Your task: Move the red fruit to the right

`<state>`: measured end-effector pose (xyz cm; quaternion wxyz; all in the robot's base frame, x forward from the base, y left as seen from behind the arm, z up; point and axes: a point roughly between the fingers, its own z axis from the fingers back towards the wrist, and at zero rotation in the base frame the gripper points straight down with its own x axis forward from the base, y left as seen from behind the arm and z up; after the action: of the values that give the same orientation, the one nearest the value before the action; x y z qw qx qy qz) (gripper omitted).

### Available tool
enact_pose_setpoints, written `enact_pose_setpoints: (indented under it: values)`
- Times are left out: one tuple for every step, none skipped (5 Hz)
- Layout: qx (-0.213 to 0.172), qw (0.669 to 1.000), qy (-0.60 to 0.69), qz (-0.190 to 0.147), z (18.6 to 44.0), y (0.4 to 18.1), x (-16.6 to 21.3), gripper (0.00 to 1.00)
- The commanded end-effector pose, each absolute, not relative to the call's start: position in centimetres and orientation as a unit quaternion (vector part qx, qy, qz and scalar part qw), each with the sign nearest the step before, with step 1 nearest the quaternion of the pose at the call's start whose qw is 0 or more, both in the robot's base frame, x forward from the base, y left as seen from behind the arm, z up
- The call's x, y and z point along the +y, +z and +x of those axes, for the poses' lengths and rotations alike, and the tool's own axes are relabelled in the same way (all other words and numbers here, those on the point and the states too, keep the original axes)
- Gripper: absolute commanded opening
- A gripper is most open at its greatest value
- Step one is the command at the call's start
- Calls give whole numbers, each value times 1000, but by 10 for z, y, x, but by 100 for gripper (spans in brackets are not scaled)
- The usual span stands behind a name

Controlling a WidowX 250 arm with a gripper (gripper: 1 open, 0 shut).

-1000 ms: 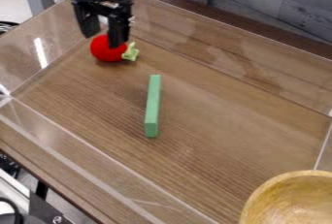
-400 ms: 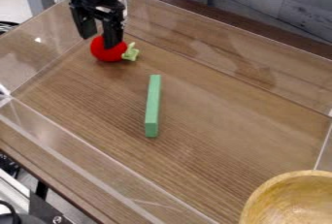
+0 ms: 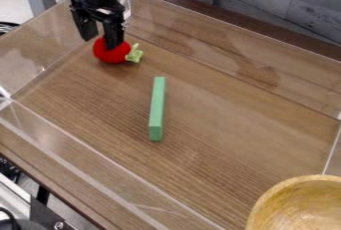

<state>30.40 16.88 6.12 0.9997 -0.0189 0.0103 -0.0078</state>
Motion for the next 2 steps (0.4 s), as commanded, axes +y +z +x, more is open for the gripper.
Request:
enact_pose_setpoints:
  values:
    - [-21, 1000, -7, -4, 314, 76, 181, 100]
    - [-25, 1000, -7, -4, 316, 74, 182, 100]
